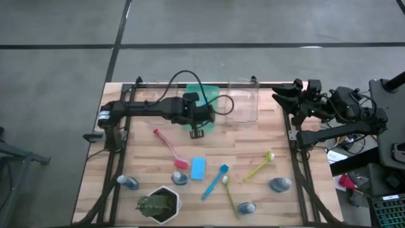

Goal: Pick & Place Kitchen Sink Supplies
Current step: Put the sponge into the green bin

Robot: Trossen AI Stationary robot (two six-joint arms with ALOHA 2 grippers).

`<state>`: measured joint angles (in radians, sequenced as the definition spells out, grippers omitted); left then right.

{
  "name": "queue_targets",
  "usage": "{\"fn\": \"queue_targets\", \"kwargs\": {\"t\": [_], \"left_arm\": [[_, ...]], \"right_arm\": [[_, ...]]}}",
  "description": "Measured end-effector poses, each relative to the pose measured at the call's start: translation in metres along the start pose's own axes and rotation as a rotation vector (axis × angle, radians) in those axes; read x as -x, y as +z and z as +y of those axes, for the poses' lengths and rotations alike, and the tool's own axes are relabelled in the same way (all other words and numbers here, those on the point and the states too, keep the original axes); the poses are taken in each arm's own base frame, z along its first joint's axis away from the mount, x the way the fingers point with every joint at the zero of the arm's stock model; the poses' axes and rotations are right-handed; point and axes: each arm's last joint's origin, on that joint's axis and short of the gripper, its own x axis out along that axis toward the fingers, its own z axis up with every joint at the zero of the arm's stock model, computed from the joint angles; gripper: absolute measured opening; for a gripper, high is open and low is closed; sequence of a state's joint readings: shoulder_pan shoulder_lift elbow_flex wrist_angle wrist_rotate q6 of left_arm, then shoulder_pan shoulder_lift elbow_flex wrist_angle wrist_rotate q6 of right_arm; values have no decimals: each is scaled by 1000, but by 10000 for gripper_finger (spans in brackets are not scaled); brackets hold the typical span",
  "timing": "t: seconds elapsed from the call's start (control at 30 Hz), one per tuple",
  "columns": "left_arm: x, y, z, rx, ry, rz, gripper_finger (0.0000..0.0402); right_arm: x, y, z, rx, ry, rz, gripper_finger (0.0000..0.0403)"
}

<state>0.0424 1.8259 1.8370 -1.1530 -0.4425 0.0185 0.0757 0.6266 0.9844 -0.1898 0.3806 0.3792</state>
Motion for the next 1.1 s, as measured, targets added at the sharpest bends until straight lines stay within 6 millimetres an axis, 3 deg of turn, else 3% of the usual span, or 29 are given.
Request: {"fn": "queue_targets", "kwargs": {"t": [0.23, 0.43, 0.87, 1.1], "left_arm": [[-16, 0, 32, -2, 70, 17, 0], [-30, 2, 46, -51, 95, 5, 0], [-79, -4, 43, -94, 104, 107, 0], [-93, -6, 42, -104, 120, 135, 0]], "right_arm": [[1, -3, -2, 11, -13, 31, 194], [1, -3, -2, 9, -14, 30, 194], [1, -1, -1, -5, -23, 18, 194], [0, 2, 1, -31, -11, -11, 194]]}}
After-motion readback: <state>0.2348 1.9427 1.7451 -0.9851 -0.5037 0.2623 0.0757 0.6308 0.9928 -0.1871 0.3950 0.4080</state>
